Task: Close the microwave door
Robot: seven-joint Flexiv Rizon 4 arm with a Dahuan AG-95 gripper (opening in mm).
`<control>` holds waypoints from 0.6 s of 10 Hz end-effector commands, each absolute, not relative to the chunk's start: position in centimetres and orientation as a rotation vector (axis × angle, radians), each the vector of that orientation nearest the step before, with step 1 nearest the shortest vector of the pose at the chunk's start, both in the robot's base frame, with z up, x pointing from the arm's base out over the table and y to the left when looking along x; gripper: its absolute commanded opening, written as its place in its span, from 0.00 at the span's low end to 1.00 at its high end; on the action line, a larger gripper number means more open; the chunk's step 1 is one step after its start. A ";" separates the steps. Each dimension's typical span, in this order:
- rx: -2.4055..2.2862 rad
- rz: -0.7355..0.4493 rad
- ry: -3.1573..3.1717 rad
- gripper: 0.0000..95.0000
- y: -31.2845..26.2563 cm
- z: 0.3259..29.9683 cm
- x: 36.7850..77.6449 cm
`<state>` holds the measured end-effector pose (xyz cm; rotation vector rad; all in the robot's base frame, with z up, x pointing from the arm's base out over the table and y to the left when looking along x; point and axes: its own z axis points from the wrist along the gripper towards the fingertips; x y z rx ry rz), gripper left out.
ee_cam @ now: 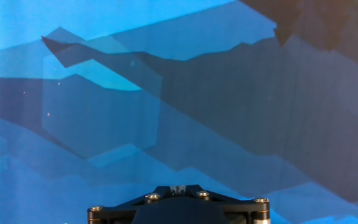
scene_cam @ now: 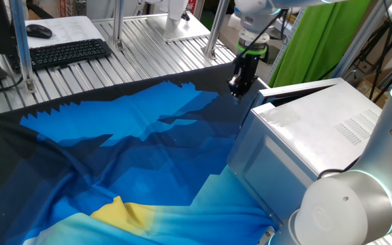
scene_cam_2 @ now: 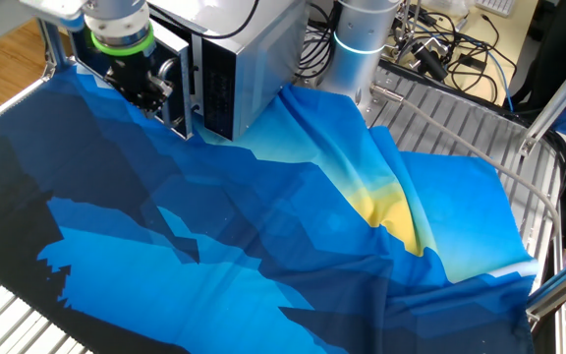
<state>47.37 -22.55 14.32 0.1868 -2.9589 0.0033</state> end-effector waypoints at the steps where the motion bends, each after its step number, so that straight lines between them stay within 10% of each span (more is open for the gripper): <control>1: 0.183 0.005 -2.942 0.00 -22.0 14.3 46.5; 6: 0.127 0.034 -2.881 0.00 -21.2 14.3 45.0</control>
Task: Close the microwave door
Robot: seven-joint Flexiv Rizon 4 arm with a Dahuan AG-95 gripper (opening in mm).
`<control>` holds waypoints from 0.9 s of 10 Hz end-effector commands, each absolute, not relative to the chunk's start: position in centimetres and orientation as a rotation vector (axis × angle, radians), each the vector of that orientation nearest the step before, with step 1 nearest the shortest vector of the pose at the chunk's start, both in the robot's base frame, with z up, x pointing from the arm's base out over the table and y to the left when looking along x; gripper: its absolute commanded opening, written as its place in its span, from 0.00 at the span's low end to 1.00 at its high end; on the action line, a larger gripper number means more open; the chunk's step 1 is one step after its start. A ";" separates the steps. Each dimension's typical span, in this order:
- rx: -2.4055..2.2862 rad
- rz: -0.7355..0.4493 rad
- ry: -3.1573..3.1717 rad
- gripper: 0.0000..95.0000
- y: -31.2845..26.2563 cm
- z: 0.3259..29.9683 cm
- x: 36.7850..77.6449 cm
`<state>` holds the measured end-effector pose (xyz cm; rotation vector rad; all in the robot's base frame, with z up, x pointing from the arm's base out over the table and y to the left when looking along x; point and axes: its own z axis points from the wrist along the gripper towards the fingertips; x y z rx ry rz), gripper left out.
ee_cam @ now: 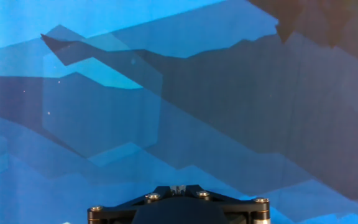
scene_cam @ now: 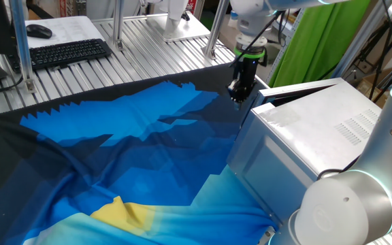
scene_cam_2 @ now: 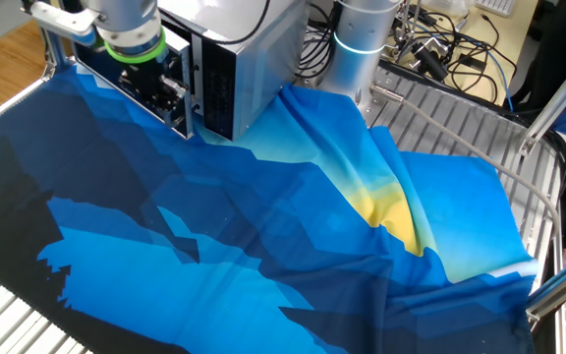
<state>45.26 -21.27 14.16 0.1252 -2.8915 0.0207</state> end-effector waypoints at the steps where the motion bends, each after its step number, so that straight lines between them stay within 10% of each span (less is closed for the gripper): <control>1: 0.128 0.032 -2.873 0.00 -21.1 14.4 44.7; 9: 0.137 0.016 -2.874 0.00 -20.9 14.7 44.4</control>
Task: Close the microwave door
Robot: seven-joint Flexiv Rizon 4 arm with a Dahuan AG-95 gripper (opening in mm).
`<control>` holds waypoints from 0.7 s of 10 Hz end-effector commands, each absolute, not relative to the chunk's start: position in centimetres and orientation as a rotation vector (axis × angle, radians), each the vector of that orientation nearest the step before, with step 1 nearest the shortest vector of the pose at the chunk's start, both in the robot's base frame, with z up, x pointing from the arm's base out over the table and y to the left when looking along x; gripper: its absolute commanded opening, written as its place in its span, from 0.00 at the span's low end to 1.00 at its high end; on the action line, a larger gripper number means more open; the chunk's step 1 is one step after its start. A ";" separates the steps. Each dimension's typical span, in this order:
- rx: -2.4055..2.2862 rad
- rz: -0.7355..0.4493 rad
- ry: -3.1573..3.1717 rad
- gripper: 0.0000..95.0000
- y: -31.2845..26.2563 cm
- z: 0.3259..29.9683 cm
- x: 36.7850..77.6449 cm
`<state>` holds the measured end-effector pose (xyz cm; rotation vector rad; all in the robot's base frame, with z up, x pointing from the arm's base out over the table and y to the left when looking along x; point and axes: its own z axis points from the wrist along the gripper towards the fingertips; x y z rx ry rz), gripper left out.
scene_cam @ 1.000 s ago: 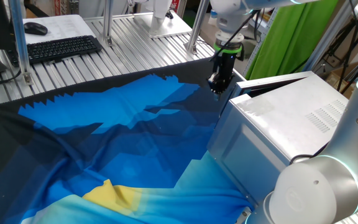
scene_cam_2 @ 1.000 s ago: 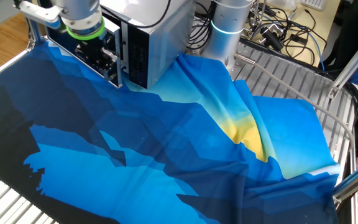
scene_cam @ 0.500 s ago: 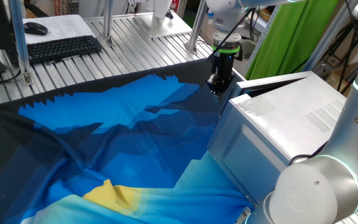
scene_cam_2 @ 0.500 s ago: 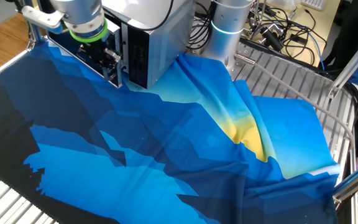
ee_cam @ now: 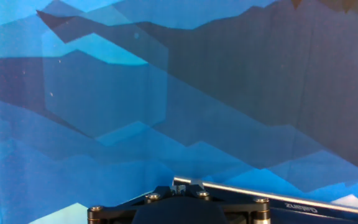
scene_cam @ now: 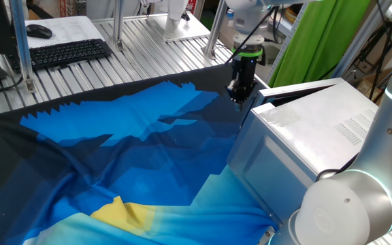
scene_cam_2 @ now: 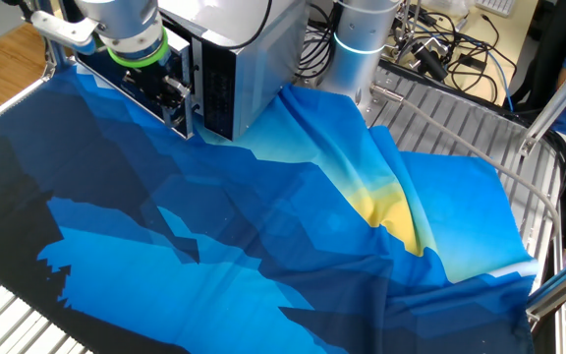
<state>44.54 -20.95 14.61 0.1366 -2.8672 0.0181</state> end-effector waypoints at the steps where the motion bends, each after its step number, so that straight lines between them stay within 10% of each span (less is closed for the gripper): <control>1: 0.146 0.000 -2.908 0.00 -20.9 14.7 44.4; 7: 0.183 0.089 -2.938 0.00 -20.9 14.7 44.4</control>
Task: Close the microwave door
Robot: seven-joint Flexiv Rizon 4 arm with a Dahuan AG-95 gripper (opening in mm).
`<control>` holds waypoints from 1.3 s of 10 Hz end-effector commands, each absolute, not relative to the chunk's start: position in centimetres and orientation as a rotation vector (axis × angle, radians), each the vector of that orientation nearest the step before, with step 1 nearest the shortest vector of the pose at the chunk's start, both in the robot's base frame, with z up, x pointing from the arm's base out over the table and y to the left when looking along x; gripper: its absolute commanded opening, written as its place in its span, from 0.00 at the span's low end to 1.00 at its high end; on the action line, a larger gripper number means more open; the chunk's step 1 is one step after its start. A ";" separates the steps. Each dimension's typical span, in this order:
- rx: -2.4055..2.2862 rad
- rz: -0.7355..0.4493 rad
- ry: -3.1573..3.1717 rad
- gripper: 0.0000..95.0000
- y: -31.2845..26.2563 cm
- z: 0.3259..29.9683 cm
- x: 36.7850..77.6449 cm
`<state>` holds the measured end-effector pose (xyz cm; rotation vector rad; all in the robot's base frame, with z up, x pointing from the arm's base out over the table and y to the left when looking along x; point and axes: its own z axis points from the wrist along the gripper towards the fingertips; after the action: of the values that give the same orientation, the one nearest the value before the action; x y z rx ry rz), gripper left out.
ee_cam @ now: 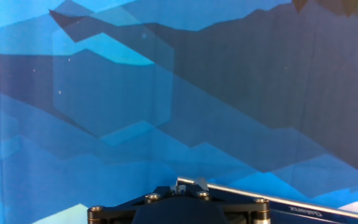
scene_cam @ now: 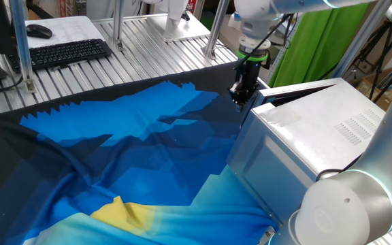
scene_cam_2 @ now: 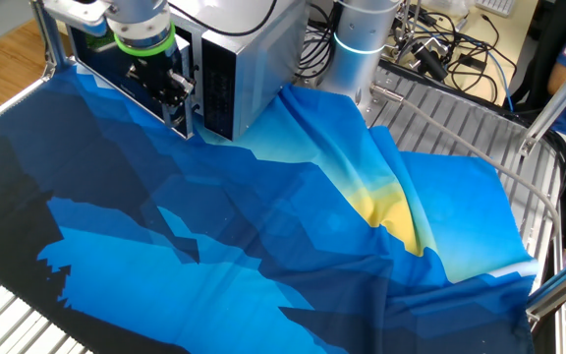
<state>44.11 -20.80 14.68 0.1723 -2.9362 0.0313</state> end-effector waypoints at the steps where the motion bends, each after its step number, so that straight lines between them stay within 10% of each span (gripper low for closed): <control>1: 0.190 0.127 -2.948 0.00 -20.9 14.7 44.4; 13: 0.211 0.141 -2.917 0.00 -23.3 12.2 40.2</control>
<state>40.27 -23.37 12.00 0.2140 -2.9157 0.1377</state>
